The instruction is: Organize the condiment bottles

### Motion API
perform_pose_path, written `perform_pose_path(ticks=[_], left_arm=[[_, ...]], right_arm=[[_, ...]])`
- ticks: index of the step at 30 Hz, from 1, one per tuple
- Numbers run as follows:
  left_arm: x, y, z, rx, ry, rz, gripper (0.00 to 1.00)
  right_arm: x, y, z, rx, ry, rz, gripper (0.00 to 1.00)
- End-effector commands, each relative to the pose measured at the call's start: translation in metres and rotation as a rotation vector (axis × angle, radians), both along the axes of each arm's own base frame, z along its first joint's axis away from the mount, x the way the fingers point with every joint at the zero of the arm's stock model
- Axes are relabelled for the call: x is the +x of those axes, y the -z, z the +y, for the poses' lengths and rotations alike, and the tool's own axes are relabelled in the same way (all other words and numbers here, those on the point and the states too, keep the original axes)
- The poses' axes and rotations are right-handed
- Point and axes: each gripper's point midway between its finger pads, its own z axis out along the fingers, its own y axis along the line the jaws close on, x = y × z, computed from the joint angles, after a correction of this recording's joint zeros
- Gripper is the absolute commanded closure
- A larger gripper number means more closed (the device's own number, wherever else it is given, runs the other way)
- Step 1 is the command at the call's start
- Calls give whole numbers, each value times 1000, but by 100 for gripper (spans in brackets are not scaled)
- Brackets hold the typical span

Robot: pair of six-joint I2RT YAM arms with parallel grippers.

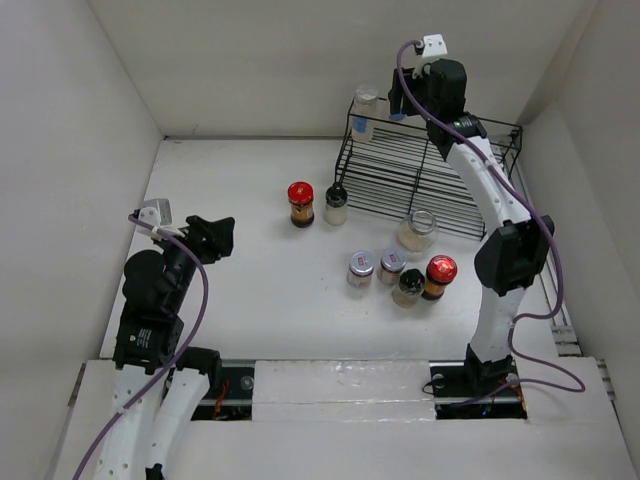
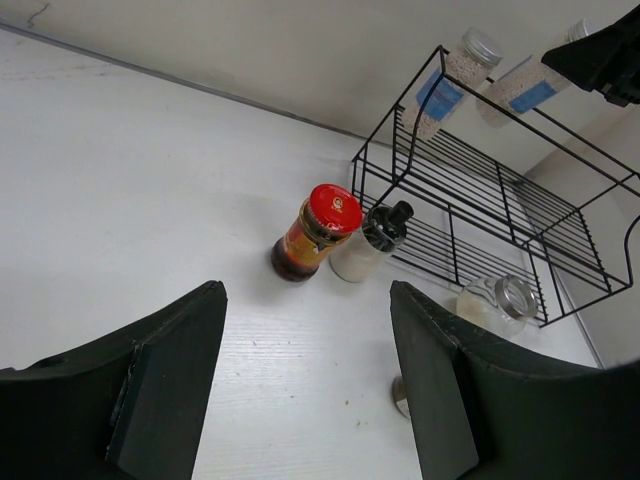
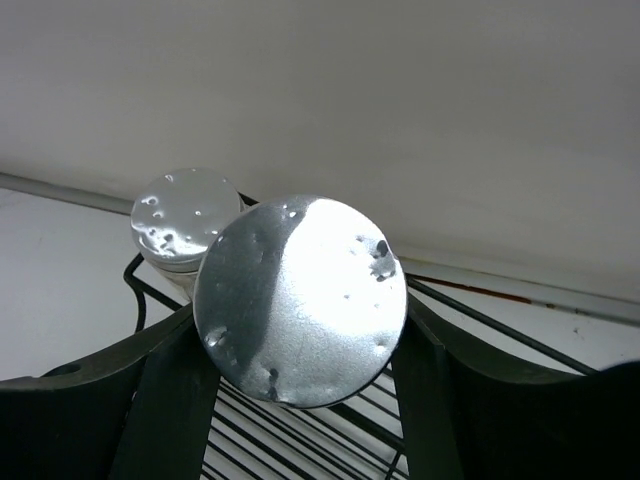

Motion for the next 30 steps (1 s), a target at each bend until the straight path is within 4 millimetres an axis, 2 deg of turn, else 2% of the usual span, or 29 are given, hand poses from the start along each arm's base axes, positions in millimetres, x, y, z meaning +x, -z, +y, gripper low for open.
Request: perform_pose_path(ticks=[1, 2, 5, 6, 8, 9, 13, 18, 22, 24, 26, 29, 30], left_arm=[[2, -11, -1, 6, 11, -40, 38], [2, -11, -1, 6, 11, -40, 38], [2, -11, -1, 6, 11, -40, 38], [2, -11, -1, 6, 11, -40, 38], [2, -11, -1, 6, 11, -40, 38], [2, -11, -1, 6, 11, -40, 38], [2, -11, -1, 6, 11, -40, 38], [2, -11, -1, 6, 11, -40, 38], [2, -11, -1, 6, 11, -40, 38], [2, -11, -1, 6, 11, -40, 38], [2, -11, -1, 6, 11, -40, 38], [2, -11, -1, 6, 11, -40, 38], [2, -11, -1, 6, 11, -40, 38]], right_arm=[[-16, -79, -2, 59, -20, -202, 57], [-14, -67, -2, 51, -20, -168, 57], [-15, -64, 0, 49, -30, -157, 57], [-7, -51, -3, 43, -21, -135, 57], [-1, -41, 0, 37, -33, -105, 57], [5, -26, 4, 29, -47, -67, 56], [20, 4, 8, 26, -45, -14, 55], [27, 22, 11, 30, -43, 19, 50], [25, 22, 15, 39, -42, 21, 27], [21, 8, 12, 43, -32, -2, 12], [17, -9, 9, 49, -20, -34, 8], [-2, -53, 6, 71, -10, -125, 7], [-16, -68, 0, 78, -1, -153, 7]])
